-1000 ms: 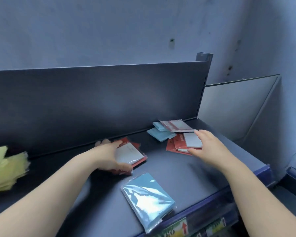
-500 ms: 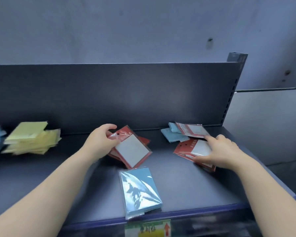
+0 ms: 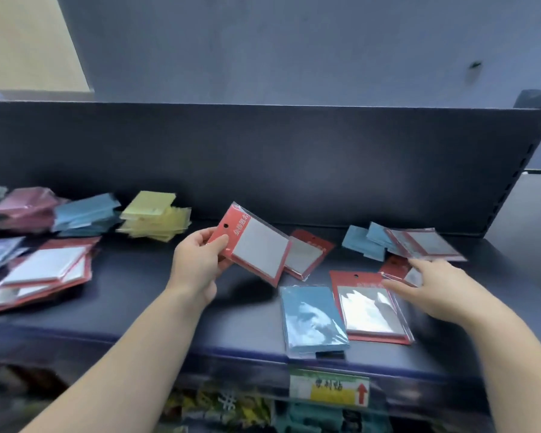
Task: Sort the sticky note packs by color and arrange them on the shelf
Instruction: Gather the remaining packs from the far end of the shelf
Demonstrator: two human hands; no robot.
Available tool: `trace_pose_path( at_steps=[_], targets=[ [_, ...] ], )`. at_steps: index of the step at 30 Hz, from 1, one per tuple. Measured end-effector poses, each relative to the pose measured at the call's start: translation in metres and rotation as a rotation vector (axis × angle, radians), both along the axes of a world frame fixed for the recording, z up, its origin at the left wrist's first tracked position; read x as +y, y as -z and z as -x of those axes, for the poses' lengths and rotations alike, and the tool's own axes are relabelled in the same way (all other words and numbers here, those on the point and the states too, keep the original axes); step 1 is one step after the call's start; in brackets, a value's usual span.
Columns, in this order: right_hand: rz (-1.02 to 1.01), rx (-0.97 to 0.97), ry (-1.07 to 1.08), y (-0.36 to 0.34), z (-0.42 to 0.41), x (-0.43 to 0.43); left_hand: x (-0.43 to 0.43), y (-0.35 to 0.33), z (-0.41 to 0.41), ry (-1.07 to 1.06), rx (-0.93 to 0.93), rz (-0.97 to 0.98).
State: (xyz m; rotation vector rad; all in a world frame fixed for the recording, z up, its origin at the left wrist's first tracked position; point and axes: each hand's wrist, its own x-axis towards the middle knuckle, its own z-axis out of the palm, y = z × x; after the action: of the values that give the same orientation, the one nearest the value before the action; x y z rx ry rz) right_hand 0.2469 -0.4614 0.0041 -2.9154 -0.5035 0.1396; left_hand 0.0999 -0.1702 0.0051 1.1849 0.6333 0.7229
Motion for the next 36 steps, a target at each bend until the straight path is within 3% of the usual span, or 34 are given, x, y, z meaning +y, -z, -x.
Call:
trace_pose_path(
  at_steps=[7,21,28,36],
  targets=[
    [0.065,0.068,-0.048,0.015,0.055,0.064,0.029,0.006,0.036,0.048,-0.067,0.085],
    [-0.25,0.099,0.422,0.011,0.099,0.089,0.068,0.031,0.074,0.257,-0.008,0.116],
    [-0.314,0.093,0.424,0.007,0.101,0.089,0.063,0.03,0.073,0.252,0.011,0.058],
    [-0.628,-0.029,0.324,-0.006,0.077,0.085,0.059,0.027,0.076,0.156,0.042,0.041]
  ],
)
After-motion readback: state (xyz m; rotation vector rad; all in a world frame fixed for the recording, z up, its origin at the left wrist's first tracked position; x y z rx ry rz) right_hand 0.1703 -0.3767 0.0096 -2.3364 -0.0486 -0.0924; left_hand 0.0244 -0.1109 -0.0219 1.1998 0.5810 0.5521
